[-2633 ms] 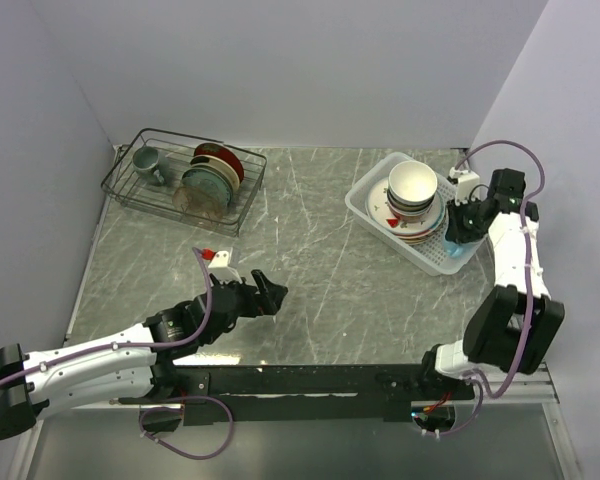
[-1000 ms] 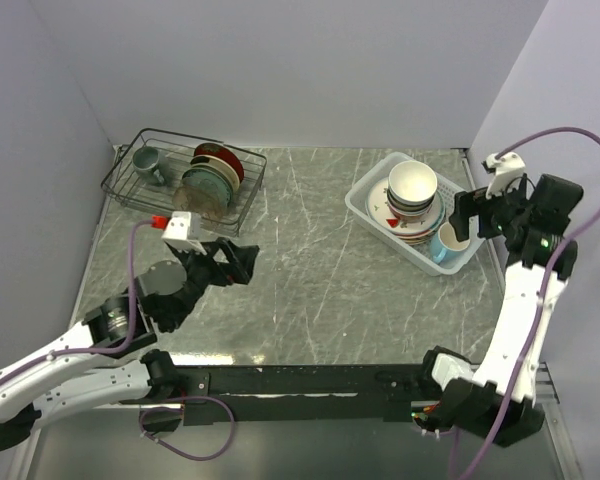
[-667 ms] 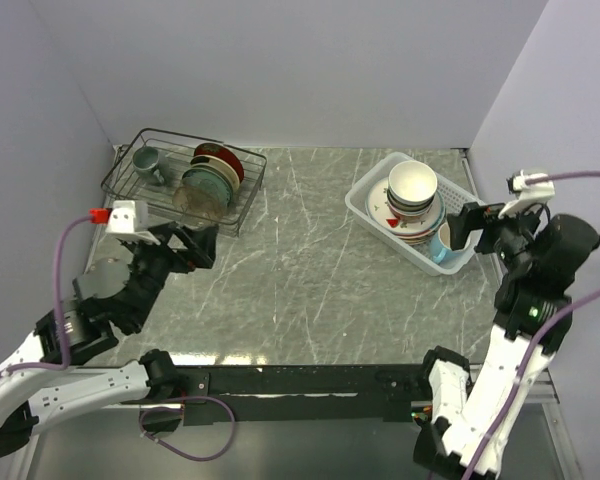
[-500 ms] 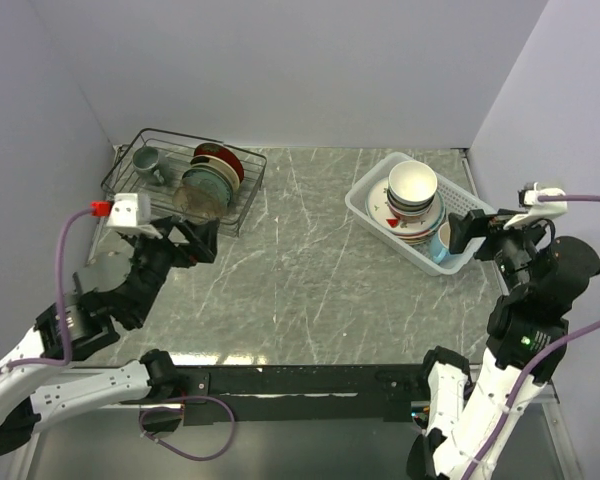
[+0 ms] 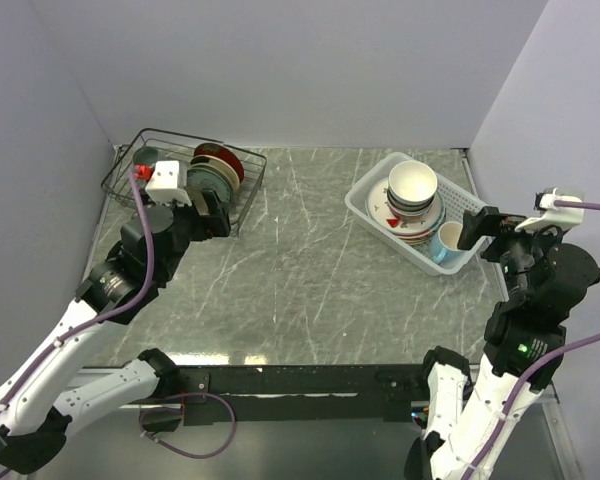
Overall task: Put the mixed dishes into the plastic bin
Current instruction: Reset both arms
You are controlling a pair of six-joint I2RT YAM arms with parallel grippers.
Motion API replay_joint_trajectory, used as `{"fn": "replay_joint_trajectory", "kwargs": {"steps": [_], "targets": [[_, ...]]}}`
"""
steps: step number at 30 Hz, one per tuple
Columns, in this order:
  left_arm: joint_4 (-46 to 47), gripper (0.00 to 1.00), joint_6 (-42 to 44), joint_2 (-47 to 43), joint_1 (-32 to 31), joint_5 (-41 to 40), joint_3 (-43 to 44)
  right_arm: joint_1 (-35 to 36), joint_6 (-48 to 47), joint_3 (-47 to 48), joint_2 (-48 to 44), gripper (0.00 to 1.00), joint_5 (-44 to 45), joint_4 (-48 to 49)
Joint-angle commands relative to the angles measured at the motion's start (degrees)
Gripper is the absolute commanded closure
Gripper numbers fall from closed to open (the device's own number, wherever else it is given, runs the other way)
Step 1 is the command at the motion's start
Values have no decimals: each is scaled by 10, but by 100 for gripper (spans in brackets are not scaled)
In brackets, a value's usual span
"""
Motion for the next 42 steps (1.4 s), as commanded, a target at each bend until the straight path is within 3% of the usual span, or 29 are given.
{"fn": "replay_joint_trajectory", "kwargs": {"steps": [1,42], "targets": [[37,1,-4,-11,12,47,1,-3,19,-12,-10,0,30,33],[37,1,-34,-95,17,77,-87,-2,23,-34,-22,0,67,34]]}}
